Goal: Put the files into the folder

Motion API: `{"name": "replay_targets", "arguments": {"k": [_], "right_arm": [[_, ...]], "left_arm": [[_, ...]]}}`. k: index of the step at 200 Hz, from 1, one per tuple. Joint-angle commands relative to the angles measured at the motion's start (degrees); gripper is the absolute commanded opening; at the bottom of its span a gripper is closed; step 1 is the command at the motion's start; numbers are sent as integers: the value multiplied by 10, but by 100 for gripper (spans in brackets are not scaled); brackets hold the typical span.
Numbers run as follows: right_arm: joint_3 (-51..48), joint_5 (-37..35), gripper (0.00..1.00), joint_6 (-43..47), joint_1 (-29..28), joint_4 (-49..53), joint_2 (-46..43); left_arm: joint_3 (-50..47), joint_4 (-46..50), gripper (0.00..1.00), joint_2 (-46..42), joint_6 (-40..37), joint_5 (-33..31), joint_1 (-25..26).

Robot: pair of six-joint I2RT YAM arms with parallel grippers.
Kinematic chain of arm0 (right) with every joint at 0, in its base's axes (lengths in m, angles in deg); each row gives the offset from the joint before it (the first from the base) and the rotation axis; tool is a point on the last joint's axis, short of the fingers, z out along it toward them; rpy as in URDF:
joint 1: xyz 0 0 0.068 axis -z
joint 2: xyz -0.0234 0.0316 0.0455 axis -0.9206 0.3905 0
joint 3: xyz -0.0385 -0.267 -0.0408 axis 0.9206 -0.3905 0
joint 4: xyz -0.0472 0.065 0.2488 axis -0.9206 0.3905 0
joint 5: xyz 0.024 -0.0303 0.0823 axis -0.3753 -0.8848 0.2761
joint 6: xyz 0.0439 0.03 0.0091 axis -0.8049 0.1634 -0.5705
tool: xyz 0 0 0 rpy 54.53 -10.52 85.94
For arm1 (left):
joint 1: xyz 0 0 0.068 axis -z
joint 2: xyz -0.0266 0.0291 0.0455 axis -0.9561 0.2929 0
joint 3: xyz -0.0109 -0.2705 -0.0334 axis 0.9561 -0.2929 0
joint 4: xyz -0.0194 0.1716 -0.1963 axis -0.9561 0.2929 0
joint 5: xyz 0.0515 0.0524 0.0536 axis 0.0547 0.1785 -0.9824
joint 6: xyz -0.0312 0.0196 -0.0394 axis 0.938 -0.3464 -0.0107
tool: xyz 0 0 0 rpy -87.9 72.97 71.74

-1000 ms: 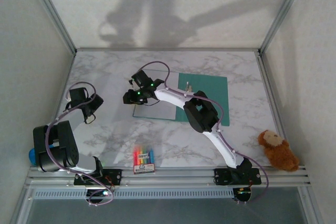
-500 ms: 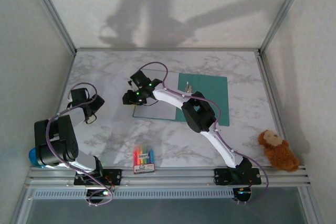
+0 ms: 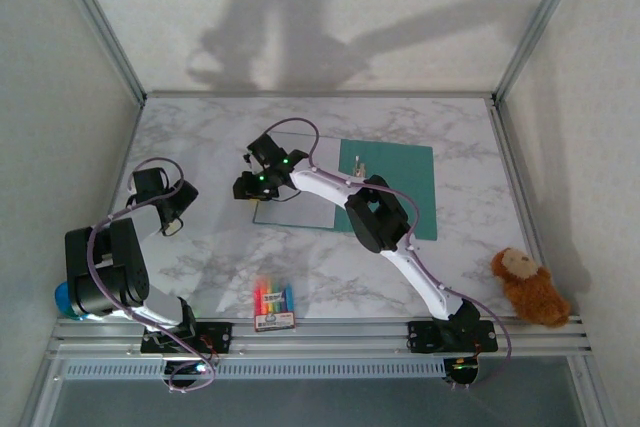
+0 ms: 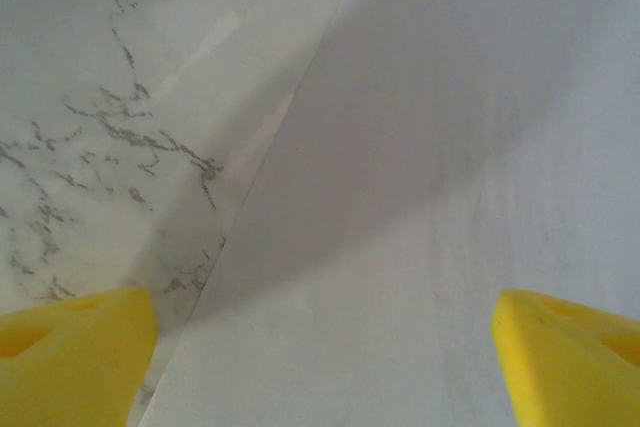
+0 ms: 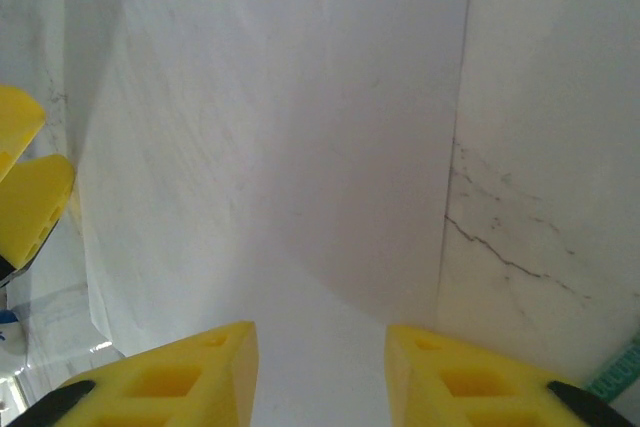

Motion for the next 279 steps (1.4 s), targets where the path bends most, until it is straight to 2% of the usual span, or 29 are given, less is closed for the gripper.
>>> {"name": "replay_targets", "arguments": {"k": [1, 110, 146, 216, 241, 257, 279], "right_arm": [[24, 17, 38, -11, -7, 11, 28], [65, 34, 38, -25, -20, 24, 53], [88, -1, 38, 12, -21, 79, 48], [-25, -16, 39, 59, -2, 66, -31], [-66, 22, 41, 60, 9, 38, -60], [-63, 65, 41, 48, 13, 30, -64], [-54, 88, 42, 36, 13, 23, -71]], "left_arm": [[-2, -33, 87, 18, 8, 59, 1], [-10, -18, 85, -18, 8, 66, 3], [-9, -10, 85, -18, 5, 55, 3], [-6, -4, 86, -11, 1, 43, 2], [-6, -4, 86, -7, 0, 42, 2], [-6, -6, 86, -5, 0, 41, 3], [-5, -7, 86, -2, 0, 44, 2]]}}
